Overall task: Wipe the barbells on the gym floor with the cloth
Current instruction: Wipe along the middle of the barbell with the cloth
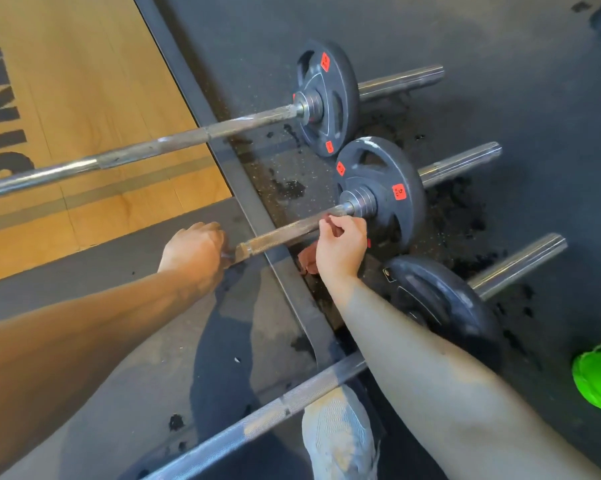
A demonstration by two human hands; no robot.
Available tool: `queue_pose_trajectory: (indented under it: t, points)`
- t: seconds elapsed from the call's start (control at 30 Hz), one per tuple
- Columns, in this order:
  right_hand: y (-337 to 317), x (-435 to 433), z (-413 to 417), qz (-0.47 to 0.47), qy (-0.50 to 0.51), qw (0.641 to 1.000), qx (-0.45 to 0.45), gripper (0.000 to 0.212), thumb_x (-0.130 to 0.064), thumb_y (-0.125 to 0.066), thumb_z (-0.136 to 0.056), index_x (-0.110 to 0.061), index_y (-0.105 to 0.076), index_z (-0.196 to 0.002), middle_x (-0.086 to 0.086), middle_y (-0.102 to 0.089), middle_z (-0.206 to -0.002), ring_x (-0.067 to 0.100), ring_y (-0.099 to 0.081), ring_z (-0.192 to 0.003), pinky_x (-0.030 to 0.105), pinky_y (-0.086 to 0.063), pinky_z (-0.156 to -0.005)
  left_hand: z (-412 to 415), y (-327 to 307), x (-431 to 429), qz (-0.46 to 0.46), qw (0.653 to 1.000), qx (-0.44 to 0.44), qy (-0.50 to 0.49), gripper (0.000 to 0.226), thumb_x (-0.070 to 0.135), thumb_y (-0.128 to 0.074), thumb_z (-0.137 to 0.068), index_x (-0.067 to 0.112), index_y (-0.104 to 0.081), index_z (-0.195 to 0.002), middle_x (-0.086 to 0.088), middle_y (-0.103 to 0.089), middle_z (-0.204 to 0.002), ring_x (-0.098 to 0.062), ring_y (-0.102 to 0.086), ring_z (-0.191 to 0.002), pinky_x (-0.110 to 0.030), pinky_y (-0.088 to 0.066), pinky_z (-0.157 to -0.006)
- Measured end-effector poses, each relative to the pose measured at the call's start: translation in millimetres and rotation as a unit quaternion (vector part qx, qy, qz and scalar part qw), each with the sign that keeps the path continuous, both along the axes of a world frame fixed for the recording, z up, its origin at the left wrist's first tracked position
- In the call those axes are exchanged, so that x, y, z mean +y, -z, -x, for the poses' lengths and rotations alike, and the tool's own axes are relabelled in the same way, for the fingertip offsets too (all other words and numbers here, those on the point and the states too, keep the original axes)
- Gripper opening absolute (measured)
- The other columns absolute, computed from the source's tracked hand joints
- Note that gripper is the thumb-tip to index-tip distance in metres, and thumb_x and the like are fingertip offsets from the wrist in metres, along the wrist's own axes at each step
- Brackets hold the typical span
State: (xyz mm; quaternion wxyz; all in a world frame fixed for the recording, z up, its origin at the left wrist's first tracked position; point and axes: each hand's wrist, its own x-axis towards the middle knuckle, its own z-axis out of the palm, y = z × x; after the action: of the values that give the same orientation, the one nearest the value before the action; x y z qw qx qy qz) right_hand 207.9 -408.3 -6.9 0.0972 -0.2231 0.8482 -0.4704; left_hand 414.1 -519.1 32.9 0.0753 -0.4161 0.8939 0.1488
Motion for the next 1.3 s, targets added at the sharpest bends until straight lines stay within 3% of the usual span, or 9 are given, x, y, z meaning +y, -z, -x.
queue_pose_trajectory:
  t: [0.1,0.17,0.23,0.37,0.57,0.73,0.93,1.07,1.3]
  points:
    - [-0.2,7.3,-9.0,-0.002,-0.104,0.994,0.021,0.003,-0.002,-0.074,-0.089,-0.002,-0.074,-0.091,0.004,-0.057,-0.099,-0.003,-0.058,-0.081,0.004,-0.041,-0.077,-4.1,5.7,0.8,0.005,1.0,0.017,-0.008,0.021,0.033,-0.07,-0.092,0.018,-0.073,-0.107,0.002,-0.058,-0.102,-0.024,-0.056,-0.103,-0.036,-0.046,-0.085]
    - [-0.4,7.9,0.6,0.012,-0.055,0.998,-0.008,0.003,0.0,-0.072,-0.089,-0.002,-0.073,-0.091,0.005,-0.058,-0.1,-0.013,-0.058,-0.078,0.006,-0.041,-0.073,-5.8,8.2,1.8,0.009,0.999,0.031,-0.016,0.017,0.03,-0.071,-0.092,0.018,-0.074,-0.104,0.002,-0.058,-0.1,-0.023,-0.056,-0.1,-0.035,-0.046,-0.081]
    - [4.3,4.4,1.1,0.016,-0.004,1.0,-0.018,0.005,-0.003,-0.073,-0.088,-0.008,-0.071,-0.089,0.002,-0.057,-0.1,-0.01,-0.056,-0.08,0.018,-0.047,-0.079,-6.0,8.4,2.8,0.01,0.999,0.035,-0.02,0.015,0.027,-0.072,-0.091,0.018,-0.074,-0.102,0.001,-0.058,-0.099,-0.024,-0.056,-0.098,-0.035,-0.045,-0.079]
    - [6.8,7.5,-7.3,-0.007,-0.111,0.994,0.009,0.011,-0.009,-0.074,-0.087,-0.018,-0.069,-0.085,-0.007,-0.056,-0.098,0.01,-0.063,-0.086,0.03,-0.054,-0.084,-5.5,9.1,4.5,0.008,0.998,0.052,-0.029,0.015,0.027,-0.072,-0.092,0.016,-0.073,-0.102,0.001,-0.057,-0.099,-0.024,-0.054,-0.098,-0.037,-0.045,-0.079]
    - [2.8,-6.8,-2.8,0.061,0.072,0.995,-0.036,0.005,0.001,-0.071,-0.089,-0.001,-0.074,-0.092,0.001,-0.053,-0.1,-0.006,-0.058,-0.079,0.019,-0.052,-0.083,-7.1,10.7,4.2,0.005,0.997,0.066,-0.038,0.013,0.025,-0.073,-0.09,0.016,-0.071,-0.1,0.006,-0.051,-0.093,-0.024,-0.052,-0.097,-0.037,-0.045,-0.077]
    - [8.2,-4.1,-17.8,-0.014,-0.204,0.977,0.061,0.013,-0.011,-0.071,-0.091,-0.009,-0.079,-0.101,-0.001,-0.052,-0.102,0.015,-0.056,-0.097,0.023,-0.046,-0.096,-7.9,11.2,6.4,0.006,0.998,0.06,-0.035,0.016,0.025,-0.07,-0.092,0.016,-0.07,-0.106,0.002,-0.056,-0.1,-0.025,-0.052,-0.1,-0.04,-0.048,-0.084]
    - [1.8,-17.2,33.0,-0.064,-0.067,0.99,0.108,0.019,-0.021,-0.067,-0.096,-0.011,-0.079,-0.107,-0.002,-0.06,-0.105,0.019,-0.056,-0.105,0.04,-0.05,-0.099,-7.5,9.2,6.0,-0.009,0.996,0.068,-0.051,0.016,0.026,-0.07,-0.092,0.018,-0.07,-0.106,0.002,-0.057,-0.103,-0.024,-0.051,-0.101,-0.04,-0.049,-0.086]
    - [9.0,-13.5,7.4,-0.046,-0.105,0.978,0.173,0.017,-0.007,-0.064,-0.094,-0.009,-0.079,-0.102,0.004,-0.067,-0.107,0.027,-0.05,-0.1,0.036,-0.045,-0.094,-8.2,8.0,9.3,-0.008,0.996,0.072,-0.052,0.016,0.027,-0.07,-0.092,0.017,-0.07,-0.105,0.002,-0.056,-0.101,-0.024,-0.05,-0.1,-0.04,-0.049,-0.087]
    - [3.1,-2.6,20.0,-0.07,-0.385,0.874,0.287,0.027,0.008,-0.063,-0.083,-0.007,-0.078,-0.101,0.002,-0.07,-0.108,0.03,-0.05,-0.095,0.039,-0.047,-0.084,-10.0,4.4,9.7,-0.023,0.996,0.075,-0.048,0.02,0.03,-0.07,-0.092,0.016,-0.069,-0.105,0.002,-0.055,-0.101,-0.024,-0.05,-0.1,-0.042,-0.049,-0.086]
